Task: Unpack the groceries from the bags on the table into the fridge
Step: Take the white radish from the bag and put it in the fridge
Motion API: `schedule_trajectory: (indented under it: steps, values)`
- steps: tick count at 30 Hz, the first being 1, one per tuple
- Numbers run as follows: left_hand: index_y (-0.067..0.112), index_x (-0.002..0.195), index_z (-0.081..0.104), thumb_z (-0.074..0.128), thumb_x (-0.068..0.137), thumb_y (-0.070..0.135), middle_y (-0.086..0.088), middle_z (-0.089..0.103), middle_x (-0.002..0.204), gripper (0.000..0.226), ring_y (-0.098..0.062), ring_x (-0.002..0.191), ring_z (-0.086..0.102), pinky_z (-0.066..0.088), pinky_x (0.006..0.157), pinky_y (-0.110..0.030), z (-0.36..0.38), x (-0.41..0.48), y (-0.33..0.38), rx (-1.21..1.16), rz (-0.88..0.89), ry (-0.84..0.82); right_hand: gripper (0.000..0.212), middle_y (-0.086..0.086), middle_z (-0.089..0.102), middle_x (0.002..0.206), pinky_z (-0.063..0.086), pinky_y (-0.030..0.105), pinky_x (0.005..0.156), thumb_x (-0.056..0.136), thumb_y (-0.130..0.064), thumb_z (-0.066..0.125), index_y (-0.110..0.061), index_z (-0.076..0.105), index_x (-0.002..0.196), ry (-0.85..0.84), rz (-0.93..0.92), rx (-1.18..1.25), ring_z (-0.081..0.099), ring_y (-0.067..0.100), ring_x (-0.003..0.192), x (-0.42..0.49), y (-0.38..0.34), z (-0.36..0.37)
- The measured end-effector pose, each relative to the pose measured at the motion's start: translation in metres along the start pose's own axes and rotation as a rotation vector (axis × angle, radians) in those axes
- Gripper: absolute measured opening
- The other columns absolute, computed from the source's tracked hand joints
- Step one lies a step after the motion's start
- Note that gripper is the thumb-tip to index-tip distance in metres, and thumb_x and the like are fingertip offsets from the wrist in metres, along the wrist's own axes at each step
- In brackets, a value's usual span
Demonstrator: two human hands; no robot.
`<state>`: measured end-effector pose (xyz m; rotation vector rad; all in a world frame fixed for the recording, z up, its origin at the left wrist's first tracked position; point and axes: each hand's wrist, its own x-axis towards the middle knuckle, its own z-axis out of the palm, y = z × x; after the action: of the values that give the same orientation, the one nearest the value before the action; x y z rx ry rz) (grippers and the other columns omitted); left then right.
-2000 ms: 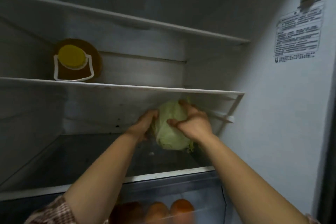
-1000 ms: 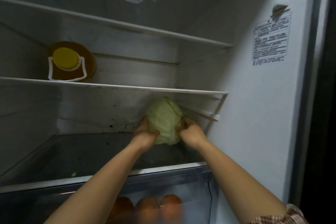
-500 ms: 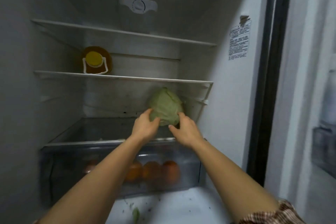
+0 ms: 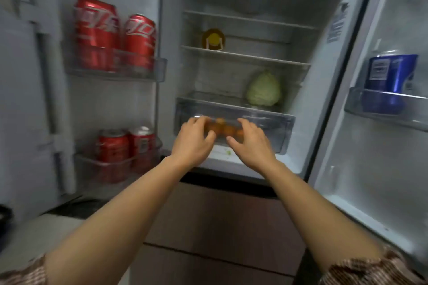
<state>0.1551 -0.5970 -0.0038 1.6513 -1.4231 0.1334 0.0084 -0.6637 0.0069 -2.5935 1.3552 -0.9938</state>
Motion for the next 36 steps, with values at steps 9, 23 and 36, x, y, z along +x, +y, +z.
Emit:
schedule_trajectory:
  steps: [9, 23, 36]
  values:
    - [0.014, 0.123, 0.055, 0.050, 0.089, 0.021, -0.010, 0.054, 0.124, 0.035, -0.028, 0.118, 0.044, 0.038, 0.097, -0.038, -0.181, -0.137, -0.044, 0.252, -0.095, 0.196, 0.060, 0.006, 0.044, 0.144, 0.038, 0.043, 0.103, 0.090, -0.038, 0.057, -0.017, 0.038, 0.142, -0.047, -0.269, 0.113, 0.041, 0.028, 0.128, -0.107, -0.181, 0.020]
    - [0.012, 0.133, 0.046, 0.044, 0.094, 0.024, -0.014, 0.048, 0.132, 0.040, -0.029, 0.125, 0.037, 0.037, 0.098, -0.040, -0.526, -0.420, -0.201, 0.633, -0.631, 0.270, 0.060, 0.012, 0.042, 0.144, 0.040, 0.046, 0.099, 0.092, -0.036, 0.053, -0.014, 0.033, 0.145, -0.361, -0.598, 0.242, 0.040, 0.033, 0.128, -0.315, -0.564, 0.117]
    - [0.015, 0.131, 0.048, 0.046, 0.095, 0.027, -0.011, 0.050, 0.131, 0.039, -0.029, 0.121, 0.045, 0.047, 0.091, -0.045, -0.757, -0.646, -0.315, 0.769, -1.006, 0.507, 0.057, 0.011, 0.039, 0.147, 0.035, 0.048, 0.104, 0.095, -0.037, 0.049, -0.014, 0.030, 0.144, -0.605, -0.933, 0.334, 0.037, 0.032, 0.132, -0.488, -0.867, 0.205]
